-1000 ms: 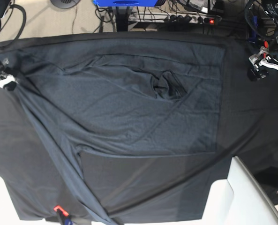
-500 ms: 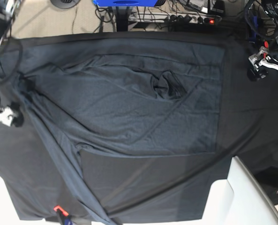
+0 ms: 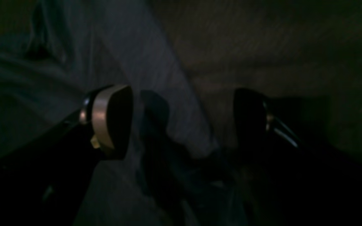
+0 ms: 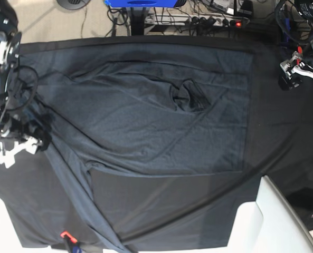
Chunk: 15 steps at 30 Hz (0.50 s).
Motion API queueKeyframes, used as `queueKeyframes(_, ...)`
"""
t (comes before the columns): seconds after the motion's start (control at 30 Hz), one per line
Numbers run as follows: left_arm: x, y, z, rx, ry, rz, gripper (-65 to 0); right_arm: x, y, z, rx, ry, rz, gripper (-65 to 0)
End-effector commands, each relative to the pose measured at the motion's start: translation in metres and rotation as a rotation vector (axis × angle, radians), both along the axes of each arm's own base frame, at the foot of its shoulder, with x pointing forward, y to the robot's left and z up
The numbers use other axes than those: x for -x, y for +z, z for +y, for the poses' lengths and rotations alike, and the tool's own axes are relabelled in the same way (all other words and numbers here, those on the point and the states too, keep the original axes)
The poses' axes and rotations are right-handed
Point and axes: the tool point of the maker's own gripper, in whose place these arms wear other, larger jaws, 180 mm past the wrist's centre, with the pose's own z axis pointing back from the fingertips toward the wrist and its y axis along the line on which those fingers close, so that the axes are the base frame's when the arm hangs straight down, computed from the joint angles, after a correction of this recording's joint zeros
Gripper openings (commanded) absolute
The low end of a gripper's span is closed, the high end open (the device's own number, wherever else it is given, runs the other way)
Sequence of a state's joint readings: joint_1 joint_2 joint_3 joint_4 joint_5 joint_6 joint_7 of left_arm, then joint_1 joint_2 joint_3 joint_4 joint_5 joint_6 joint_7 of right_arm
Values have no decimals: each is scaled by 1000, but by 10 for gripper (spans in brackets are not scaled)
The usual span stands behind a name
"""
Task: Fold the T-shirt properly
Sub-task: 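Grasp the shirt's side edges with both grippers near the middle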
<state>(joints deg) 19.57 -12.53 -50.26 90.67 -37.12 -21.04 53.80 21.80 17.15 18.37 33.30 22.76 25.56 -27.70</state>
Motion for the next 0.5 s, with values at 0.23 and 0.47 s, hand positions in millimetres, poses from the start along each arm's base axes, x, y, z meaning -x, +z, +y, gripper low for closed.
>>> queueKeyframes(0.23, -8, 12, 5, -23, -9, -36, -26, -9, 4, 6, 12, 23, -3, -177)
queueKeyframes(0.47, -8, 12, 5, -23, -9, -36, -26, -11, -1, 29, -25, 40, -2, -359)
